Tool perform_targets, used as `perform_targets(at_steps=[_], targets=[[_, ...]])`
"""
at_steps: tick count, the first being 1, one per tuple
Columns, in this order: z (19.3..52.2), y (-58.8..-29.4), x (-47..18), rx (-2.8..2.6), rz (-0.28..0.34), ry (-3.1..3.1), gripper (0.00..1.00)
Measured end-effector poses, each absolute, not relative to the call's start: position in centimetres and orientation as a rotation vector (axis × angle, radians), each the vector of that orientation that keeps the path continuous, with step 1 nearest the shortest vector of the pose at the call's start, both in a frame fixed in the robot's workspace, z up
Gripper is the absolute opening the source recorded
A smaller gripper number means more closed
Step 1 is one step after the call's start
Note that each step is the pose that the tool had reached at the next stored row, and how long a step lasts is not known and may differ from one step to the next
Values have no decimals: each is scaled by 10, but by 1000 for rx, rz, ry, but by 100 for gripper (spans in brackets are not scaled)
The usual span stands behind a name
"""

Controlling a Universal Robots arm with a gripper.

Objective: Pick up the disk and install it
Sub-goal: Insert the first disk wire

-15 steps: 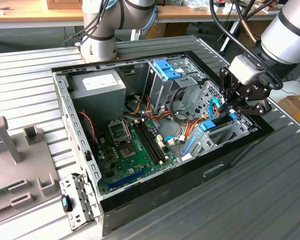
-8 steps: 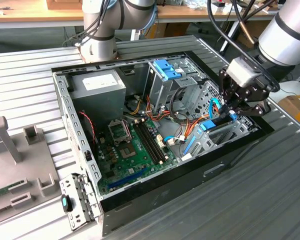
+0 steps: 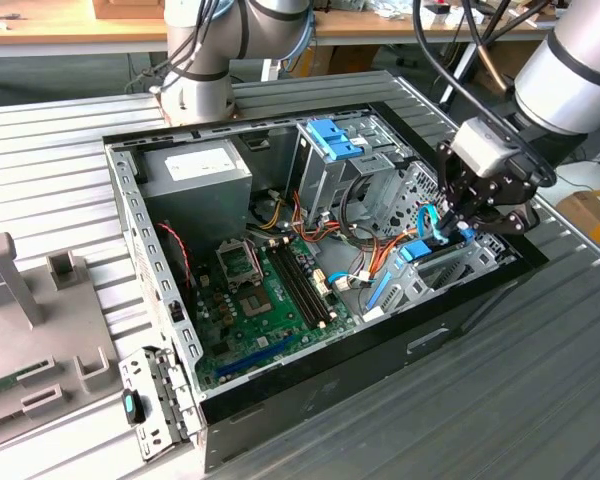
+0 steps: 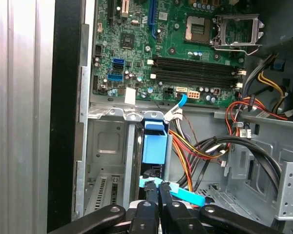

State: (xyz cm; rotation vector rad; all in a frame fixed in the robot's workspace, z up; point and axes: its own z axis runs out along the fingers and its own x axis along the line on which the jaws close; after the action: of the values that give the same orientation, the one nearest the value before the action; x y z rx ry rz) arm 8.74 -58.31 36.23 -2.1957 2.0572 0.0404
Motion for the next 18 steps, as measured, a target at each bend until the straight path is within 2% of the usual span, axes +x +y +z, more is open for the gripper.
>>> perform_targets(at_steps=[7, 10, 18], targets=[[375, -583, 87, -2196, 37, 2057, 16], [381, -583, 87, -2212, 3, 2069, 16], [380, -586, 96, -2231, -28, 2085, 16]])
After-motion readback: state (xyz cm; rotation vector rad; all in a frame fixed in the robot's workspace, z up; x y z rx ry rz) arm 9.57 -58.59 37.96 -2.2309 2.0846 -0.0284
